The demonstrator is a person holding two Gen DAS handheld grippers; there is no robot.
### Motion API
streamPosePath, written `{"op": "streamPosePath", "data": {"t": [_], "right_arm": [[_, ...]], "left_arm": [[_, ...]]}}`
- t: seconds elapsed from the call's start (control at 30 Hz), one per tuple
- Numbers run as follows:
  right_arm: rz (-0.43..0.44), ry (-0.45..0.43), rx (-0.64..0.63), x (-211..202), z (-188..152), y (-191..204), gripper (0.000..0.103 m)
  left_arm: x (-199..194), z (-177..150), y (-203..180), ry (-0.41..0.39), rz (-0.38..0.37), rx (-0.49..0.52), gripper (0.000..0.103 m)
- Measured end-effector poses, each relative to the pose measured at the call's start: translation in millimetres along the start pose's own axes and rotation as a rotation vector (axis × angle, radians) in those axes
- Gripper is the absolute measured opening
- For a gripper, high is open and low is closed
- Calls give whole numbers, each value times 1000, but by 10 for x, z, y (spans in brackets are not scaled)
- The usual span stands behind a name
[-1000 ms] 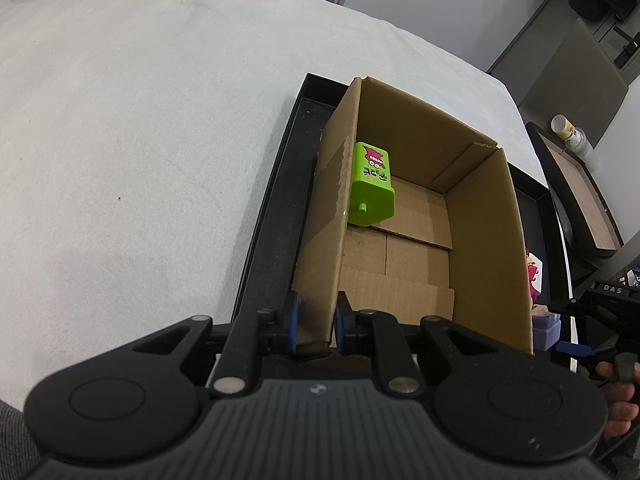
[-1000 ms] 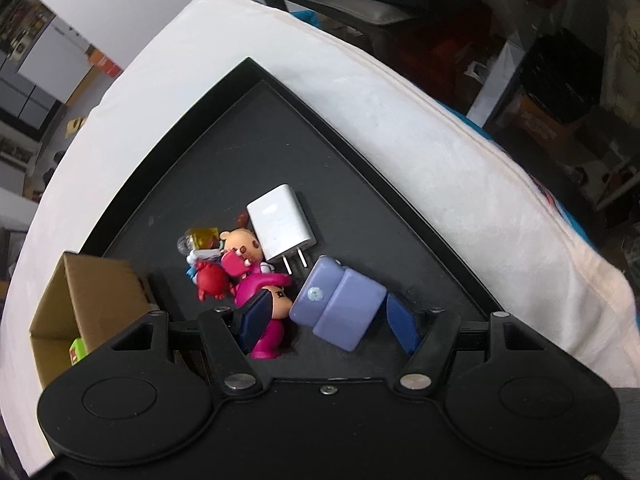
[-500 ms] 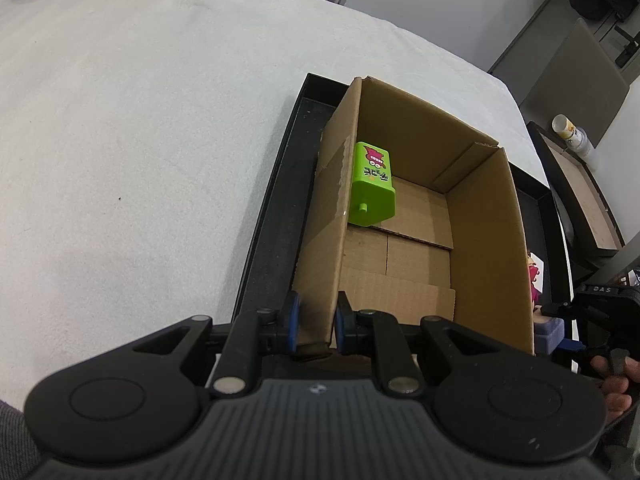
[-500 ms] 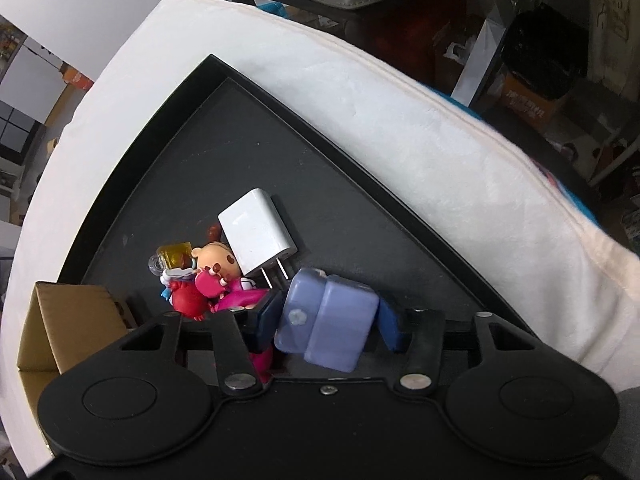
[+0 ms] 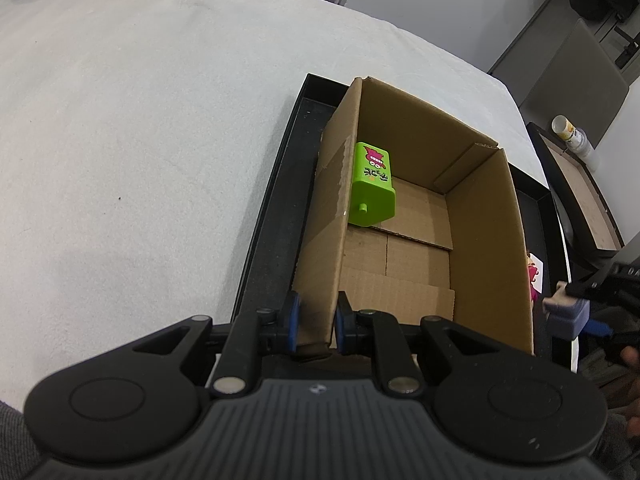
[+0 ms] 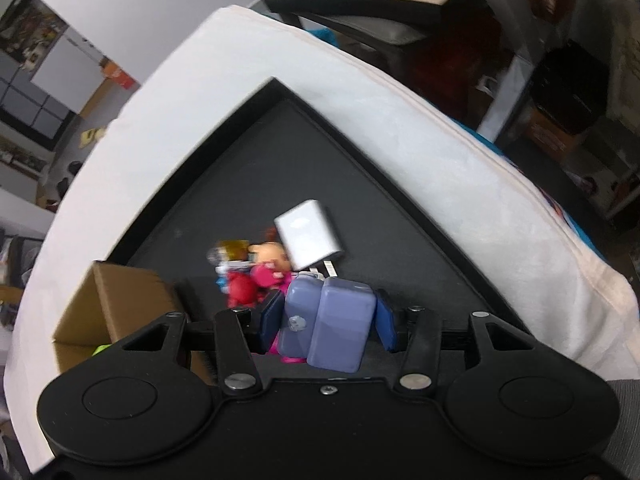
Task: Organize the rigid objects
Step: 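Carry the lavender block into the box and release it beside the green block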
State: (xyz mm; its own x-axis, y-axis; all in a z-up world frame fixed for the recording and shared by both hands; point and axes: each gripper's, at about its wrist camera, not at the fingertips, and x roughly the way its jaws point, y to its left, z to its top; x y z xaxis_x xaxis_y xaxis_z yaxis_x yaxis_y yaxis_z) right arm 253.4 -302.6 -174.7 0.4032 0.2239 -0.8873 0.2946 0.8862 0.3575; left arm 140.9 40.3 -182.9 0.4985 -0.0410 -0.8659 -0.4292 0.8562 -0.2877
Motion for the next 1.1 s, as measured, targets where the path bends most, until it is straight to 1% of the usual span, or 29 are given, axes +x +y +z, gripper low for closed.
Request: {"op": "streamPosePath", "data": {"t": [0.27, 0.57, 0.87, 1.1], "right_arm": [[70, -29, -98, -222, -24, 406, 47], [128, -42, -188, -381, -82, 808, 47], [186, -18, -266, -405, -219, 1157, 47], [204, -6, -337, -372, -343, 1397, 47]], "left_arm": [[1, 1, 2, -1, -2, 0, 17], [-9, -1, 3, 0, -5, -3, 17], [-15, -7, 3, -2, -5, -2, 17], [-18, -10, -2, -4, -5, 1, 17]]}}
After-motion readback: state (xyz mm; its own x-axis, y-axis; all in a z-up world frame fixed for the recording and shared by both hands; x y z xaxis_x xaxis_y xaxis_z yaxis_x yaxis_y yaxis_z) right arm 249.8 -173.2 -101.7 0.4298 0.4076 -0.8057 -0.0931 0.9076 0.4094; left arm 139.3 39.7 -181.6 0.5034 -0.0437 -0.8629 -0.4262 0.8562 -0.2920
